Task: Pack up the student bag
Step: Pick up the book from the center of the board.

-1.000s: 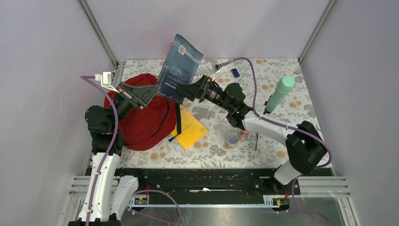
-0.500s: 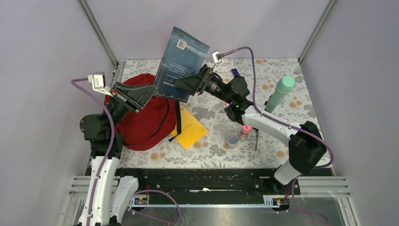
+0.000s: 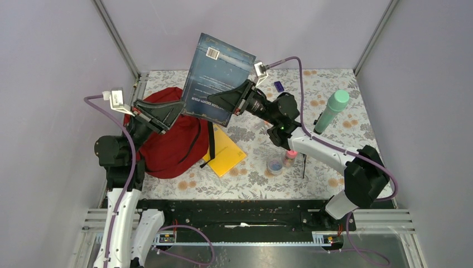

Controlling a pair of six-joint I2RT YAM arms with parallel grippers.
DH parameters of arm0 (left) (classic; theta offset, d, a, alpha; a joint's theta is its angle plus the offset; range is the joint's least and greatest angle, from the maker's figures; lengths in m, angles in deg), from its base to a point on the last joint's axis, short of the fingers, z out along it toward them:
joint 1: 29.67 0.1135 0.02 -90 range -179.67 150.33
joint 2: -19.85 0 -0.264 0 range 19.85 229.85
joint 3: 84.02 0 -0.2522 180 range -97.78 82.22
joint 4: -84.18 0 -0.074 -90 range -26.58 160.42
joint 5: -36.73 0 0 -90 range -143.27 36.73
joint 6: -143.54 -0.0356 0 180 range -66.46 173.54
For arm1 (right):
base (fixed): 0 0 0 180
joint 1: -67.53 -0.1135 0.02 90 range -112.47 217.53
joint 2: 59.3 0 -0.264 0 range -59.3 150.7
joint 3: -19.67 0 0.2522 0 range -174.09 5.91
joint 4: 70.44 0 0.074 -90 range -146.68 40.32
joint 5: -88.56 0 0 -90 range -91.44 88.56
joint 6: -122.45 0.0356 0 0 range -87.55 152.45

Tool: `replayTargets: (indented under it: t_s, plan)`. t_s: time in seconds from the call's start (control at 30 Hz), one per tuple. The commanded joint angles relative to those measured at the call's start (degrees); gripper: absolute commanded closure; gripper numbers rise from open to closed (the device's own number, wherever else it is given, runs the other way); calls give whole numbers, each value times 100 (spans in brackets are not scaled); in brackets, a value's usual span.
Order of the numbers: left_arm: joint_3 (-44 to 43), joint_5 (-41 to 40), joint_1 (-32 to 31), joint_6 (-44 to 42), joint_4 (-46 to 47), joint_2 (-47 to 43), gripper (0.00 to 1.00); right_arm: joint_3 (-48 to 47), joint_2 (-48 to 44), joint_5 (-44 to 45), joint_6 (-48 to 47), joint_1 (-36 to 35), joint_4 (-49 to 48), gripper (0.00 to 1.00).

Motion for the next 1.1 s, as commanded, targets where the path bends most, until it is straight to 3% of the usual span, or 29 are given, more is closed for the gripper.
replayTargets:
  t_s: [0.0,0.07,0.1,0.23,0.57,0.73,0.8,0.87,0.93,1.0,1.03,1.07]
  plan:
    - [-383,181,-47,-1166,-791,-129,63,41,-363,107,-313,-55,-23,97]
    - [-515,235,-52,-1667,-1344,-63,35,120,-451,103,-513,-63,150,100]
    - [-554,230,-48,-1858,-1582,-29,26,160,-487,101,-592,-64,218,100]
    - [-552,234,-48,-2242,-1862,133,5,287,-620,-1,-905,-87,510,100]
    - [-374,-289,-83,-2571,-2100,484,1,426,-935,-516,-1423,-158,948,100]
    - [-400,255,-382,-2493,-1859,762,2,282,-996,-588,-1909,-272,1606,100]
    - [-430,444,-650,-2585,-1760,841,10,212,-980,-519,-2046,-312,1887,100]
    - [-425,416,-825,-2723,-1758,837,27,174,-961,-409,-2167,-341,2136,100]
    - [-402,224,-855,-2782,-1882,809,57,238,-994,-220,-2204,-362,2314,96]
    - [-397,66,-856,-2941,-2026,738,83,392,-1091,29,-2210,-363,2366,77]
    - [-393,15,-852,-3011,-2065,682,93,473,-1163,183,-2258,-357,2421,63]
    - [-389,-35,-848,-3082,-2100,599,100,537,-1238,350,-2297,-355,2520,34]
